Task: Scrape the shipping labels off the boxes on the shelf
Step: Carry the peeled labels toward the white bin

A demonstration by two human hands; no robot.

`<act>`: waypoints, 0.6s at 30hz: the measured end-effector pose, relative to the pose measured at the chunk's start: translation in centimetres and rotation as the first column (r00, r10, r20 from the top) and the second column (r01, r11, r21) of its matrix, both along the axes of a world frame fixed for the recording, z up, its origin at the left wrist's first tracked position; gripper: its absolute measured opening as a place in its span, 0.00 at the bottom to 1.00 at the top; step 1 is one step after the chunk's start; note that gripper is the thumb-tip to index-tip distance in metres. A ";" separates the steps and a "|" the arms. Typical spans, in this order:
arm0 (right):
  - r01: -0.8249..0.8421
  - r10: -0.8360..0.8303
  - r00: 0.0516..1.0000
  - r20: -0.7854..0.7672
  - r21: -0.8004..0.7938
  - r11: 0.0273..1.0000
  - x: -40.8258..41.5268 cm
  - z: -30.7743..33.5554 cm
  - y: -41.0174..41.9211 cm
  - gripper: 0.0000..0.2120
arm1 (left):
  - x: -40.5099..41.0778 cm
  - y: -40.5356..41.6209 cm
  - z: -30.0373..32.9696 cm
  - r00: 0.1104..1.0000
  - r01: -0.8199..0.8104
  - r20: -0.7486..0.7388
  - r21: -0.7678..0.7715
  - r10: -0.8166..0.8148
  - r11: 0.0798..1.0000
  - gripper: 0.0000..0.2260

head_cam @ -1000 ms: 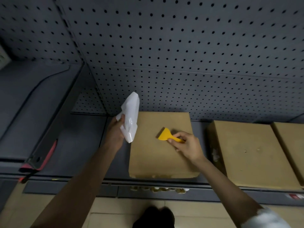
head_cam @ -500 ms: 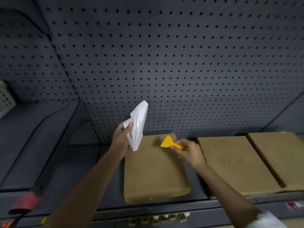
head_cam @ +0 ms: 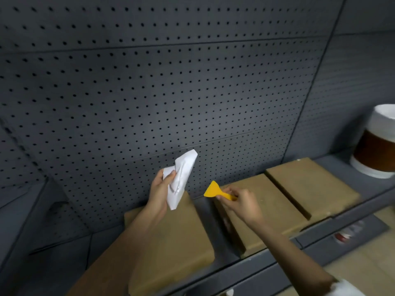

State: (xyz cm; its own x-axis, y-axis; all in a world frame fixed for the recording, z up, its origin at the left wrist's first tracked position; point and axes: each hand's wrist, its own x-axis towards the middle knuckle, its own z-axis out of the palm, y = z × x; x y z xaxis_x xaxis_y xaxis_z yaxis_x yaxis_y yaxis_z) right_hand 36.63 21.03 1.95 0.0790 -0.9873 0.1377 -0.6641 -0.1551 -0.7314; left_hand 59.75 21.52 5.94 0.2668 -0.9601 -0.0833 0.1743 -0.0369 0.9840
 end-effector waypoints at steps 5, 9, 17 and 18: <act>0.107 -0.107 0.994 0.034 0.012 0.994 -8.2 0.7 0.8 0.13 | -9.6 -1.0 1.4 0.997 0.054 0.057 -0.033 -0.052 0.998 0.04; 0.175 -0.175 0.985 -0.015 0.001 0.985 -16.7 1.7 2.6 0.13 | -18.5 -1.2 1.7 0.984 0.166 0.070 -0.056 -0.162 0.984 0.03; 0.330 -0.334 0.938 -0.093 -0.048 0.943 -36.4 3.7 6.2 0.15 | -39.3 -1.4 0.9 0.948 0.319 0.052 -0.085 -0.315 0.944 0.08; 0.347 -0.351 0.932 -0.096 -0.049 0.936 -38.6 3.8 6.4 0.14 | -41.7 -1.4 1.1 0.945 0.328 0.039 -0.086 -0.326 0.941 0.08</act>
State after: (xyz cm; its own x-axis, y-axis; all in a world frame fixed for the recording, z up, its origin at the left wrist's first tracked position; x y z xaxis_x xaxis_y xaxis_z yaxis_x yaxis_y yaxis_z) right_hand -1.97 27.43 5.79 -0.2547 -0.9506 0.1772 -0.7507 0.0788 -0.6559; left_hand 18.02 20.08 7.01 -0.0623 -0.9980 0.0098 0.1436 0.0008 0.9896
